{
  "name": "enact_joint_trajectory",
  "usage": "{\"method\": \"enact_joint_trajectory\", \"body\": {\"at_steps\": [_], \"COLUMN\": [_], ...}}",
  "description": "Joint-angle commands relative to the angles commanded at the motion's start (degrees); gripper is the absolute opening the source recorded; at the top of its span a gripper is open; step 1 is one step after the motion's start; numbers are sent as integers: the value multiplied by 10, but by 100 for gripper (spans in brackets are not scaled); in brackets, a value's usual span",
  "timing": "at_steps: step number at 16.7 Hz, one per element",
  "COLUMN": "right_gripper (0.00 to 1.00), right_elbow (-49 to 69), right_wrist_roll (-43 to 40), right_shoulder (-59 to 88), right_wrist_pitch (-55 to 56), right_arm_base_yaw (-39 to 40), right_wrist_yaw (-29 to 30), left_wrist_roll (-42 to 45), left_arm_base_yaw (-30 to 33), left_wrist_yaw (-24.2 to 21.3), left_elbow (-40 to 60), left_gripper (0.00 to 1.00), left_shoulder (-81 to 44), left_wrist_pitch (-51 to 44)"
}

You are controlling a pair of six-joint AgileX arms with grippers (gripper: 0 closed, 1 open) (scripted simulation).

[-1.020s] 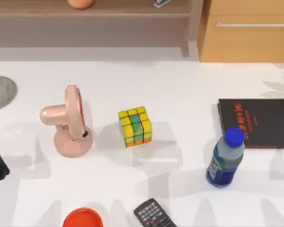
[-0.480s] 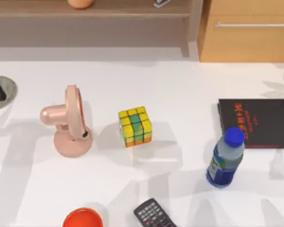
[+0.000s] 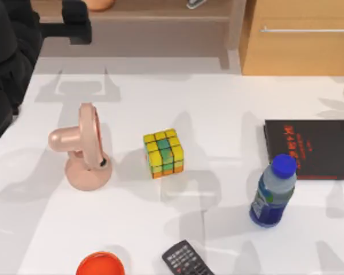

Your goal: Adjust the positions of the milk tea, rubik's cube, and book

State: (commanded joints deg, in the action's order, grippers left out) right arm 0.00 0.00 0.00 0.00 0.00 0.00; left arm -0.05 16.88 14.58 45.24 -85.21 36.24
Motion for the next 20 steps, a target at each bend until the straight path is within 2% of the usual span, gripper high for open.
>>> {"method": "enact_joint_trajectory", "body": {"at_steps": [3,6,15,20], "right_gripper": [100,100,100,100], "right_elbow": [0,0,0,0], "right_wrist_roll": [0,0,0,0], "right_shoulder": [0,0,0,0], "right_wrist_pitch": [0,0,0,0], "right_arm_base_yaw": [0,0,0,0], "right_wrist_yaw": [0,0,0,0], "left_wrist_roll": [2,3,3,3], "left_arm_base_yaw": [26,43,45,32], "left_wrist_yaw": [24,39,42,27], "left_elbow": [74,126,152,256], "left_gripper": [100,100,100,100], "left_shoulder": [-127,-200,-227,-297], "left_wrist_pitch": [60,102,114,82]}}
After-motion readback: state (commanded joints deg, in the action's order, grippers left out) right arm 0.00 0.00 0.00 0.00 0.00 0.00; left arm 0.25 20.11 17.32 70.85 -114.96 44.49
